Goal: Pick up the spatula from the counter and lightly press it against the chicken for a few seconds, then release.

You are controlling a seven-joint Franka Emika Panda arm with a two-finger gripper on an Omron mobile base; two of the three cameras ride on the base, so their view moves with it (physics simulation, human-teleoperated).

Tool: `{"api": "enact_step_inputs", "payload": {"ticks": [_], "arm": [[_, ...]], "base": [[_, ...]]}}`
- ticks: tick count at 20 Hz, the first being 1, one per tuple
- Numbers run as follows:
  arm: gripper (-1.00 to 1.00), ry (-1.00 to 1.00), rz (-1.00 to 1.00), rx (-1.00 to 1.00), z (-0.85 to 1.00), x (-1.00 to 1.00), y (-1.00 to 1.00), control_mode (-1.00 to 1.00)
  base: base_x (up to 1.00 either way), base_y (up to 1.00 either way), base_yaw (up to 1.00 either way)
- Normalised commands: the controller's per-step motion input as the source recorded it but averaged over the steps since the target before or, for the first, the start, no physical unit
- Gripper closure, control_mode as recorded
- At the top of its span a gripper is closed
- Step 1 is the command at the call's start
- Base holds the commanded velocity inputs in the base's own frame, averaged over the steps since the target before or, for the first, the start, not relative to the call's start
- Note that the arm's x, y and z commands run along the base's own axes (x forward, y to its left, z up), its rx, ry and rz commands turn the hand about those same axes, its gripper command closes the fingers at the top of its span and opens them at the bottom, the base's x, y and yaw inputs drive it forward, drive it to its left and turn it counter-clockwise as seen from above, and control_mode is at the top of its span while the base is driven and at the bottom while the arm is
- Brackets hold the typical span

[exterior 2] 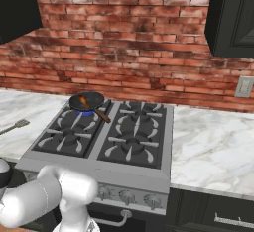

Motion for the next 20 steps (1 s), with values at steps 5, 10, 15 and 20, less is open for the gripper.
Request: {"api": "enact_step_inputs", "payload": {"ticks": [5, 10, 15, 20], "arm": [[-1.00, 0.10, -0.01, 0.00, -0.13, 0.23, 0.14, -1.00], [-1.00, 0.09, -0.01, 0.00, -0.20, 0.18, 0.10, -1.00], [-1.00, 0.06, -0.01, 0.00, -0.21, 0.20, 0.13, -1.00], [-1.00, 0.02, -0.01, 0.00, -0.19, 0.18, 0.17, -1.00]], "base": [[0.00, 0.00, 0.00], [0.00, 0.00, 0.00], [0.00, 0.00, 0.00], [0.00, 0.00, 0.00]]}}
